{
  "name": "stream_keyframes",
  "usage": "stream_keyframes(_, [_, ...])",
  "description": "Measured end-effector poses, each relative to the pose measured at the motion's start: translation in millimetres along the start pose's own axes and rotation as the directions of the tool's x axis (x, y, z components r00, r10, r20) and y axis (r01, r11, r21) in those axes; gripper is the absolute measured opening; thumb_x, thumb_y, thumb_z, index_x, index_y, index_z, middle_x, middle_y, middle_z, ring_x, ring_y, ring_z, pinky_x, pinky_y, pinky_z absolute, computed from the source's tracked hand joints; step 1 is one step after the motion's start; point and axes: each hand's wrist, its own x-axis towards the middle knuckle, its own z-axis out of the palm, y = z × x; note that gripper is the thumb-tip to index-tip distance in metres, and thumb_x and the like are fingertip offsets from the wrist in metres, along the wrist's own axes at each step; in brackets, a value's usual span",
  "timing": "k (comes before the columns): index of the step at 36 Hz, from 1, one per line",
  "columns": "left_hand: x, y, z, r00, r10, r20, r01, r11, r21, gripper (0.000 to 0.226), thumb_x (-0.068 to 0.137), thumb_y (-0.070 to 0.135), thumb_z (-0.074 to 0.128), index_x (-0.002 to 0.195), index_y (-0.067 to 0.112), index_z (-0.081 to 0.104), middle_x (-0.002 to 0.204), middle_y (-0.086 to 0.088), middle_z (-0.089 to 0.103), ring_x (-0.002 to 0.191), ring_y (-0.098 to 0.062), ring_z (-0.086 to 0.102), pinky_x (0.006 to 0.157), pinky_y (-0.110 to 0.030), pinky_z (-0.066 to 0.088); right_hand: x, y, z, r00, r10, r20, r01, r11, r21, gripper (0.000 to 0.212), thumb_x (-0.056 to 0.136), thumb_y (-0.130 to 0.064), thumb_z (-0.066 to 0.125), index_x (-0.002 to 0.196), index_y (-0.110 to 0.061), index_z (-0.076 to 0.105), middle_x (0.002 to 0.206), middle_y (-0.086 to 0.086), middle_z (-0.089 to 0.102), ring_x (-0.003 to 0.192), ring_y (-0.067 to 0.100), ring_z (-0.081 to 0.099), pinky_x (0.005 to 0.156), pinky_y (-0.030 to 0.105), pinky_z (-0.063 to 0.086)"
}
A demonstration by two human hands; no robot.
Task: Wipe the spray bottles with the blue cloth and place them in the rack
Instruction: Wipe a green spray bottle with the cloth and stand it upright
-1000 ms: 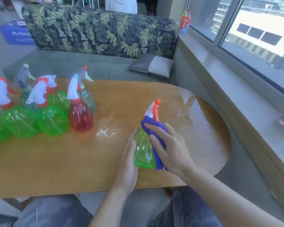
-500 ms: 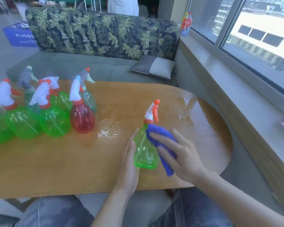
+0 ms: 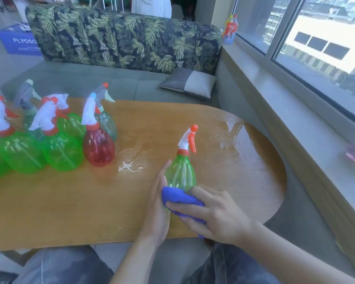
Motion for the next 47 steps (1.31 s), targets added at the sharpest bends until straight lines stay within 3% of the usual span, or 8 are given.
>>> stream_keyframes(4, [-3,0,-1,1.0,0.01,0.021,-0.01,1.0,0.003,0.049,0.104,0.062,0.05,0.149,0.046,0.06,0.162,0.003,0.055,0.153,-0.027,0.047,0.128,-0.064,0.03,-9,4,-4,0.986,0.142,-0.087,-0.134,0.986,0.099,0.032,0.107,-0.033,0.056,0.136,-0.031,0.069,0.093,-0.002,0.052,0.077,0.007,0.046,0.067,0.019,0.041])
stream_keyframes(11, [-3,-1,0,0.996,0.031,0.086,-0.039,0.995,0.088,0.043,0.106,0.061,0.05,0.147,0.053,0.06,0.161,0.019,0.052,0.156,-0.011,0.042,0.13,-0.058,0.029,25,19,2,0.775,0.632,-0.026,-0.552,0.696,0.458,0.035,0.105,-0.038,0.053,0.139,-0.043,0.064,0.108,-0.001,0.061,0.098,0.013,0.063,0.088,0.037,0.052])
stream_keyframes(20, [-2,-1,-5,1.0,-0.027,-0.012,0.027,1.0,0.009,0.047,0.11,0.051,0.045,0.152,0.036,0.059,0.16,-0.001,0.056,0.153,-0.028,0.047,0.128,-0.066,0.028,15,2,10,0.965,0.246,-0.091,-0.23,0.96,0.16,0.03,0.103,-0.029,0.061,0.13,-0.028,0.072,0.094,-0.014,0.037,0.078,-0.003,0.041,0.068,0.017,0.039])
stream_keyframes(25, [0,3,-2,0.997,-0.069,-0.019,0.069,0.997,-0.026,0.042,0.114,0.049,0.043,0.151,0.037,0.06,0.157,0.004,0.059,0.149,-0.027,0.053,0.127,-0.063,0.034,-6,-3,9,1.0,-0.024,-0.014,0.024,1.0,-0.007,0.03,0.1,-0.028,0.068,0.129,-0.031,0.074,0.092,0.001,0.057,0.076,0.017,0.051,0.058,0.026,0.041])
stream_keyframes(30, [-6,7,1,1.0,-0.007,-0.022,0.007,1.0,-0.005,0.051,0.105,0.058,0.057,0.151,0.035,0.059,0.156,0.008,0.06,0.147,-0.023,0.055,0.126,-0.062,0.035,-17,-10,5,0.99,0.098,-0.103,-0.091,0.993,0.078,0.028,0.104,-0.031,0.062,0.13,-0.029,0.074,0.091,-0.003,0.049,0.075,0.011,0.046,0.068,0.015,0.031])
stream_keyframes(36, [-4,-3,-3,0.999,0.024,0.023,-0.023,0.999,-0.028,0.081,0.077,0.053,0.091,0.15,0.047,0.056,0.157,0.004,0.058,0.148,-0.026,0.054,0.122,-0.065,0.039,-11,-17,12,0.631,0.768,-0.108,-0.571,0.554,0.606,0.032,0.106,-0.017,0.059,0.133,-0.03,0.069,0.125,-0.015,0.067,0.122,0.006,0.062,0.104,0.02,0.046])
stream_keyframes(40, [-1,-6,-3,0.999,0.033,0.031,-0.032,0.999,-0.034,0.076,0.081,0.048,0.083,0.151,0.047,0.056,0.158,0.004,0.058,0.147,-0.025,0.054,0.122,-0.064,0.04,-9,-16,22,0.517,0.855,0.047,-0.623,0.338,0.705,0.031,0.107,-0.018,0.057,0.134,-0.028,0.068,0.135,-0.018,0.067,0.132,-0.001,0.056,0.117,0.035,0.042])
stream_keyframes(47, [0,-7,1,0.993,0.093,0.073,-0.1,0.99,0.102,0.061,0.097,0.041,0.061,0.156,0.048,0.047,0.159,0.036,0.047,0.152,0.009,0.037,0.122,-0.027,0.032,-11,-24,31,0.454,0.891,0.01,-0.553,0.273,0.787,0.032,0.108,-0.019,0.056,0.137,-0.025,0.066,0.139,-0.013,0.066,0.136,0.007,0.055,0.119,0.045,0.041])
